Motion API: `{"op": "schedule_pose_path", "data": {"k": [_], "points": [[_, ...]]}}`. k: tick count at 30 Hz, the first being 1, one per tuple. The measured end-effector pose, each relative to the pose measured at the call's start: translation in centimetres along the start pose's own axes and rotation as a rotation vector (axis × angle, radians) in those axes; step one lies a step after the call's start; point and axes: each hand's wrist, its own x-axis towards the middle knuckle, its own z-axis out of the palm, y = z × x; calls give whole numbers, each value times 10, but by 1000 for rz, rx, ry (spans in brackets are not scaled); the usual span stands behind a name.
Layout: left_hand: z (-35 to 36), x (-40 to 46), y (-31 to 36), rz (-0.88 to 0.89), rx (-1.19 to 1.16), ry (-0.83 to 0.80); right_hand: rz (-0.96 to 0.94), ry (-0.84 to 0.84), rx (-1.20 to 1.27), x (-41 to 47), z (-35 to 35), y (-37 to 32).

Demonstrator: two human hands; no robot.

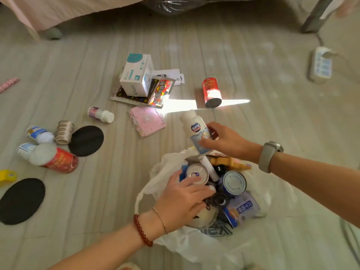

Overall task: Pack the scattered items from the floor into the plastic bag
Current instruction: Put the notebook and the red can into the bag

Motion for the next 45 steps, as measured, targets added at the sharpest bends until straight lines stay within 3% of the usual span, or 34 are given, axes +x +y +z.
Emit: {"op": "schedule_pose_path", "data": {"k": [2,5,8,9,10,12,14,16,19,23,26,29,31,39,42,45], "points": [[5,-6,-11,-144,39,104,-18,-36,-43,-21,0,13],[-2,-7,-29,-540,152,199,-81,-108,-159,-52,5,29],[-12,0,-46,-954,-300,19,-276,-168,-542,-68,18,50],[-12,3,-50,-989,-426,-40,-310,-206,-637,-71,25,55],[-12,4,-51,-951,-449,-34,-330,-244,-705,-74,32,60],[-16,4,-51,-868,-472,128,-412,-303,-823,-79,48,67],[-24,4,-52,-889,-574,298,-474,-358,-901,-83,60,73],[-32,3,-60,-917,-596,368,-549,-339,-911,-82,62,75],[-37,0,-71,-899,-556,280,-584,-195,-714,-64,52,59],[-38,-1,-86,-924,-601,136,-475,111,-578,-14,43,22],[-42,6,-112,-967,-530,168,-339,203,-508,35,51,0],[-45,9,-154,-1005,-25,188,-144,151,-531,86,67,-17],[-46,4,-180,-1049,141,147,-104,125,-574,116,84,-25],[-20,-30,-256,-1213,135,-219,70,-153,-690,185,157,-23],[-10,-44,-248,-1152,127,-170,-7,-129,-842,171,166,-26],[-7,-56,-233,-942,151,56,-143,-107,-899,160,163,-25]]}}
